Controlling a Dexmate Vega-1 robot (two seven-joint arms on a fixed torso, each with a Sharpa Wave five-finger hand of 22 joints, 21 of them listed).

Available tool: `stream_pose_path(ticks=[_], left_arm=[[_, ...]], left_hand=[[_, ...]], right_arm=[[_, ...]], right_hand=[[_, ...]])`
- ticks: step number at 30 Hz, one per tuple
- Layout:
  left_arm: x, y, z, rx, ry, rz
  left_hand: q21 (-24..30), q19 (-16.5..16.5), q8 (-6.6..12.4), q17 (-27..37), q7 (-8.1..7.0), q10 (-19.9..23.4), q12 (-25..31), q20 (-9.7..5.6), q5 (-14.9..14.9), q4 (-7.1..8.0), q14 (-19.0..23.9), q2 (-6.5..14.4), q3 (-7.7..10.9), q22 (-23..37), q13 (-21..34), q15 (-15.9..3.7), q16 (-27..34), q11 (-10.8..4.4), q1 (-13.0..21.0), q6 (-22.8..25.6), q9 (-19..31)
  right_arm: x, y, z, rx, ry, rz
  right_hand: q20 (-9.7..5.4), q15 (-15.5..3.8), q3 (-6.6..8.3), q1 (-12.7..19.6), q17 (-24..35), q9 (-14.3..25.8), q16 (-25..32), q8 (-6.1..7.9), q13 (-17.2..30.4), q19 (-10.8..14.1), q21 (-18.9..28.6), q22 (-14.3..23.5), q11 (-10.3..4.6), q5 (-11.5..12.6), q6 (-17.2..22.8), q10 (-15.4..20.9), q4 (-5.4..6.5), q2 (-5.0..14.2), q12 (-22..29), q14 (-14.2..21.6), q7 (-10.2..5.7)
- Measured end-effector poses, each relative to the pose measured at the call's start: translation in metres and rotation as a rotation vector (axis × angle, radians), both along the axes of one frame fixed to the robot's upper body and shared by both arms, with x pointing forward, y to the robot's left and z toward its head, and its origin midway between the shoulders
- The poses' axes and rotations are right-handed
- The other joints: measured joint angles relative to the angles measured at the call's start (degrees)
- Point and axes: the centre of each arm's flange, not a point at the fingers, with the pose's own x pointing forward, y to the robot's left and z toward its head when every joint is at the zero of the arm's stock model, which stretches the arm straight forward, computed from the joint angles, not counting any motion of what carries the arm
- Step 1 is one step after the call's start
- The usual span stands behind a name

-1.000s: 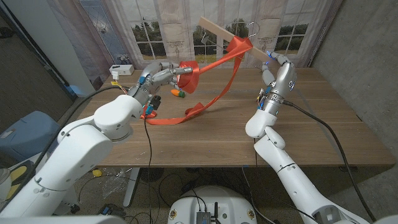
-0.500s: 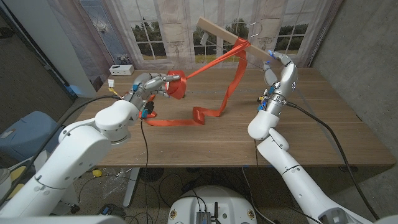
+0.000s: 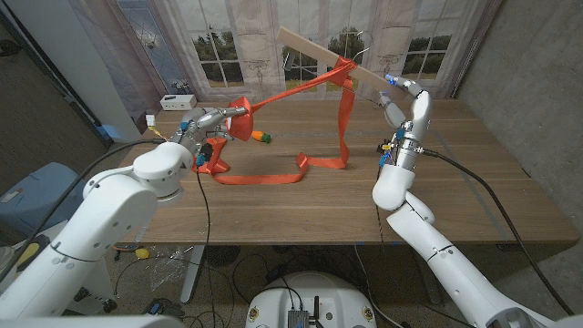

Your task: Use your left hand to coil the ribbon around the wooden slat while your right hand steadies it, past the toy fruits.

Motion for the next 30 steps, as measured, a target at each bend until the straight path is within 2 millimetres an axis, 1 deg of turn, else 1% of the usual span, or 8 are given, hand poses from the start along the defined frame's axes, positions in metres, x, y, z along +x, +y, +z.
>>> stream_pose_path(ticks=[5,8,13,15,17,27,29,30], left_arm=[[0.007,0.01,0.007,-0.011,-0.001,0.019],[0.012,0.018,0.012,-0.018,-0.002,0.041],[0.016,0.022,0.02,-0.016,-0.006,0.047],[0.018,0.025,0.027,-0.011,-0.01,0.056],[0.018,0.026,0.031,-0.008,-0.013,0.06],[0.019,0.023,0.056,0.034,-0.039,0.076],[0.019,0.022,0.06,0.041,-0.046,0.079],[0.018,0.021,0.064,0.045,-0.052,0.08]], left_hand=[[-0.3,0.0,-0.08,0.0,-0.31,0.0,0.0,0.0,0.0,0.0,0.0,0.1,0.0,0.0,0.0,0.0,-0.1,0.0,-0.1,0.3,0.0],[-0.3,0.0,-0.27,0.1,-0.31,0.0,0.0,0.0,0.0,0.0,0.0,0.1,0.0,0.0,0.0,-0.01,-0.2,-0.01,-0.1,0.3,0.0],[-0.3,0.0,-0.24,0.2,-0.31,0.0,0.0,0.0,0.0,0.0,0.0,0.2,0.0,0.0,0.0,0.0,-0.2,-0.01,-0.2,0.3,0.0],[-0.3,0.0,-0.22,0.2,-0.31,0.0,0.0,0.0,0.0,0.0,0.0,0.2,0.0,0.0,0.0,0.0,-0.2,-0.01,-0.2,0.3,0.0],[-0.3,0.0,-0.22,0.2,-0.31,0.0,0.0,0.0,0.0,0.0,0.0,0.2,0.0,0.0,0.1,0.0,-0.2,-0.01,-0.2,0.3,0.0],[-0.3,0.0,-0.23,0.2,-0.31,0.0,-0.4,0.0,-0.1,0.0,0.0,0.2,0.0,0.0,0.5,0.0,-0.3,-0.01,-0.2,0.3,0.0],[-0.3,0.0,-0.23,0.2,-0.31,0.0,-0.5,0.0,-0.2,0.0,0.0,0.2,0.0,0.0,1.2,-0.01,-0.3,-0.01,-0.2,0.3,0.1],[-0.3,0.0,-0.23,0.2,-0.31,0.0,-0.5,0.0,-0.2,0.0,0.0,0.2,0.0,0.0,1.2,-0.01,-0.3,-0.01,-0.2,0.3,0.1]], right_arm=[[-0.001,-0.003,-0.002,-0.013,0.004,0.099],[-0.002,-0.008,-0.001,-0.011,-0.004,0.146],[-0.003,-0.01,-0.002,-0.043,-0.002,0.193],[-0.003,-0.011,-0.002,-0.068,0.003,0.209],[-0.002,-0.013,-0.003,-0.085,0.009,0.213],[-0.003,-0.017,-0.005,-0.155,0.034,0.233],[-0.004,-0.018,-0.006,-0.165,0.037,0.232],[-0.004,-0.019,-0.006,-0.174,0.04,0.232]], right_hand=[[-0.31,-0.03,-0.06,0.0,0.1,0.0,0.0,0.0,0.0,-0.3,0.4,0.0,0.01,0.2,0.0,0.0,0.06,0.0,0.0,0.0,0.0],[-0.31,0.22,-0.57,0.0,0.1,-0.1,0.2,-0.18,0.0,-0.3,0.4,0.0,0.02,0.2,-0.1,0.0,0.57,0.0,0.0,0.2,-0.11],[-0.73,0.22,-0.41,0.0,0.4,-0.1,0.2,0.03,-0.2,-0.7,0.4,0.0,0.02,0.2,-0.1,0.0,0.41,0.0,0.0,0.2,-0.15],[-0.73,0.22,-0.41,0.0,0.4,-0.1,0.2,0.03,-0.2,-0.7,0.4,0.0,0.02,0.2,0.3,0.0,0.41,0.0,0.0,0.2,-0.57],[-1.03,0.19,-0.41,0.0,0.4,-0.1,0.2,0.23,-0.2,-1.0,0.8,0.0,0.02,0.2,0.5,0.0,0.4,0.0,0.0,0.3,-0.79],[-1.03,0.01,-0.42,0.0,0.4,-0.1,0.2,0.26,-0.2,-1.0,0.8,0.0,0.02,0.7,0.6,0.0,0.39,-0.01,0.0,0.4,-0.86],[-1.31,0.01,-0.42,0.0,0.4,-0.1,-0.2,0.26,-0.2,-1.4,0.8,0.0,0.02,0.9,1.0,0.0,0.39,-0.01,0.0,0.4,-1.28],[-1.12,0.01,-0.44,0.0,0.4,-0.1,-0.2,0.3,-0.2,-1.6,1.0,0.0,0.02,1.1,1.1,0.0,0.4,-0.01,0.0,0.4,-1.73]])
